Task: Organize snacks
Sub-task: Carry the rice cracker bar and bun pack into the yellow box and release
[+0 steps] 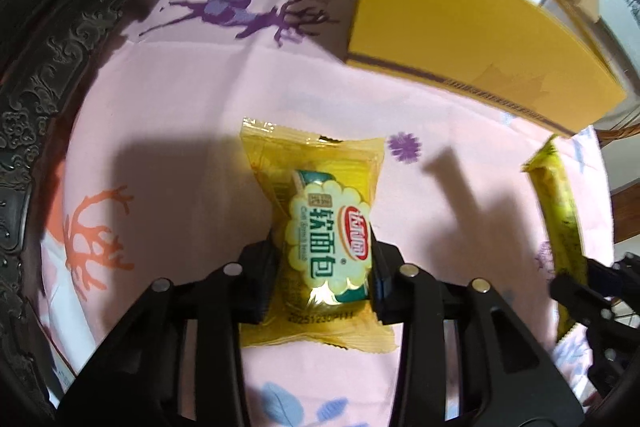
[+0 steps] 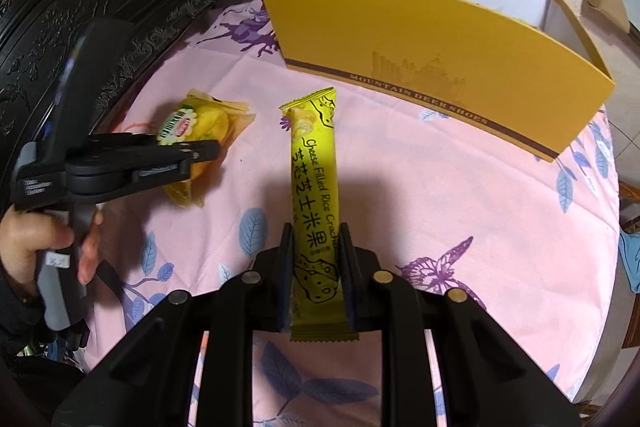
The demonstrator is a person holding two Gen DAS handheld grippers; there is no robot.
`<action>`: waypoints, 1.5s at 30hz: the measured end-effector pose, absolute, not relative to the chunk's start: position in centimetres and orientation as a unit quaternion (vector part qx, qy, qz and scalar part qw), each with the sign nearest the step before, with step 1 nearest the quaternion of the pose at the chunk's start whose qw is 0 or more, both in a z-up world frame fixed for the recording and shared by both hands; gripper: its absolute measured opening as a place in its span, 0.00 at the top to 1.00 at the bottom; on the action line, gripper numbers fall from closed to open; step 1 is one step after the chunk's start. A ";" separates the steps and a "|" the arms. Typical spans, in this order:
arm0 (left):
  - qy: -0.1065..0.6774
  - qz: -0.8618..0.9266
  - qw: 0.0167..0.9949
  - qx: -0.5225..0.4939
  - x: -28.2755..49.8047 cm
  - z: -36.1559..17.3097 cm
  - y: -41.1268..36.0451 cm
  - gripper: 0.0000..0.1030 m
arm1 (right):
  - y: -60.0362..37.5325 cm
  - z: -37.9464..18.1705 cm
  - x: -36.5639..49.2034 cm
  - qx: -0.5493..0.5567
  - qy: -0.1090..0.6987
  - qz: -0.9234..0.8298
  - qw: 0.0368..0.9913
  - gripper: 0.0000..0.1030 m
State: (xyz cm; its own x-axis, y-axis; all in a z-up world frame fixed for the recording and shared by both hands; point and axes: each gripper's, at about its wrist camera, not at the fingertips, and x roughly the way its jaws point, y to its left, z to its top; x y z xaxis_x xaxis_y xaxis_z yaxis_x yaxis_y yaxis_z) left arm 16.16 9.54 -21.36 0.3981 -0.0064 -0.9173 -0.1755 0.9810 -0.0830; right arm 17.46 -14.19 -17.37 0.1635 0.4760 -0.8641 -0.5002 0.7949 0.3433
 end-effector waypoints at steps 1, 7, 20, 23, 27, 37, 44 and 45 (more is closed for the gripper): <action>0.543 0.047 0.834 -0.085 16.1 -20.8 9.3 0.65 | -14.5 -17.2 17.4 -0.008 0.561 0.316 0.765 0.80; 0.502 0.005 0.860 -0.088 17.4 -15.2 6.5 0.65 | -16.8 -15.6 18.4 0.020 0.555 0.281 0.783 0.80; 0.464 -0.023 0.883 -0.062 29.7 -7.3 0.7 0.65 | -20.2 -9.7 29.6 0.055 0.512 0.206 0.832 0.80; 0.460 -0.020 0.885 -0.065 31.8 -6.5 0.5 0.65 | -20.1 -9.1 32.0 0.061 0.508 0.194 0.837 0.80; 0.459 -0.020 0.885 -0.069 33.5 -6.2 0.6 0.65 | -20.1 -8.7 34.2 0.062 0.502 0.188 0.842 0.80; 0.407 -0.018 0.910 -0.072 34.8 -4.6 0.7 0.02 | -19.0 -8.7 37.6 0.043 0.497 0.141 0.855 0.29; 0.421 -0.019 0.906 -0.023 35.2 -4.5 -0.4 0.02 | -19.8 -9.2 37.2 0.064 0.503 0.121 0.853 0.23; 0.421 -0.016 0.907 -0.016 35.1 -4.5 -0.5 0.02 | -19.8 -9.2 37.1 0.063 0.505 0.119 0.852 0.15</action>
